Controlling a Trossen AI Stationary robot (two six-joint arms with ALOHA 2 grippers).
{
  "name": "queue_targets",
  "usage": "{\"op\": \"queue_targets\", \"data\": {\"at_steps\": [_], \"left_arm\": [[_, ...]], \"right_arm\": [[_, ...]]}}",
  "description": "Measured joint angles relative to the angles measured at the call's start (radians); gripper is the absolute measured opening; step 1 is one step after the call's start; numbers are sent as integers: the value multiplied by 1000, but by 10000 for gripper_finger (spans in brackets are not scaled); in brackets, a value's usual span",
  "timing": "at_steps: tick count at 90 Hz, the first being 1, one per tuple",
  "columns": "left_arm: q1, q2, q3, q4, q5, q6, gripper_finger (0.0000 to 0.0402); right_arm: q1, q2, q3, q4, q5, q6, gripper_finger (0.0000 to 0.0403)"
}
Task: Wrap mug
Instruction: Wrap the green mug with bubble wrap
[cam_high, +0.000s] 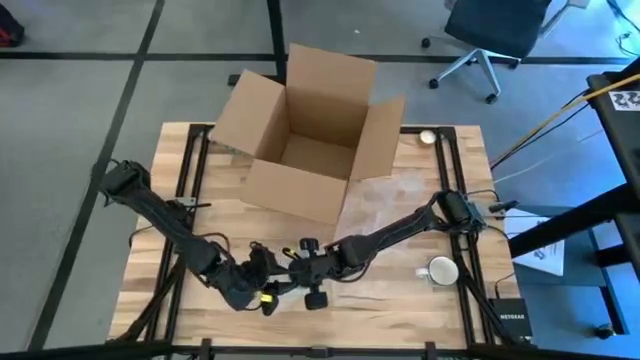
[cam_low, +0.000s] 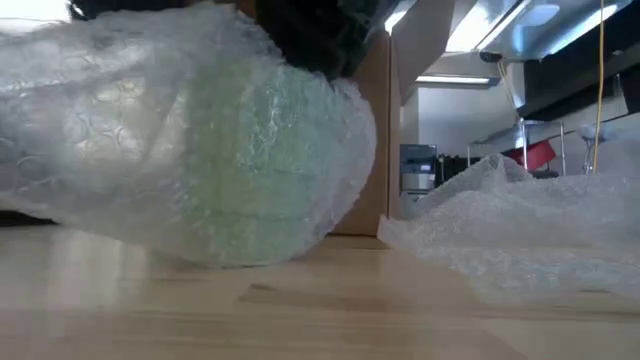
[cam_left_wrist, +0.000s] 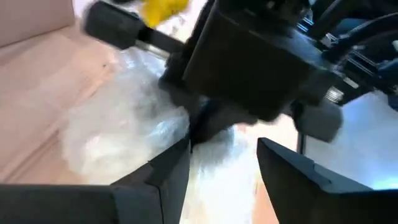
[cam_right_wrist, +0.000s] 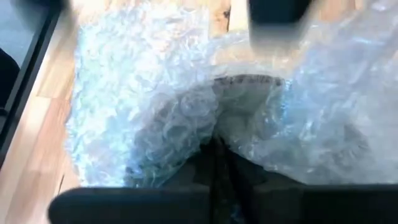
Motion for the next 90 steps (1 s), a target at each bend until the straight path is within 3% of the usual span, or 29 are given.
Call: {"op": "queue_targets", "data": {"at_steps": [12, 18, 26, 38, 58, 69, 90], "left_arm": [[-51, -68, 1, -227, -101, -149, 170], [-75, -68, -6, -345, -176, -258, 170], [-85, -45, -63, -411, -200, -368, 170], [-61, 6, -161, -195, -211, -374, 170], [-3, 45, -187, 301, -194, 23, 170], [8, 45, -187, 384, -185, 116, 170], [52, 135, -184, 347, -131, 56, 170]], "right_arm": [[0, 1, -1, -3, 1, -2, 1], [0, 1, -1, 1, 2, -11, 1], [0, 3, 8, -4, 2, -26, 1], [0, 6, 22, -6, 3, -29, 1], [0, 9, 40, -13, 1, -51, 1], [0, 9, 42, -11, 2, -52, 1], [-1, 7, 42, -10, 0, -49, 0]]}}
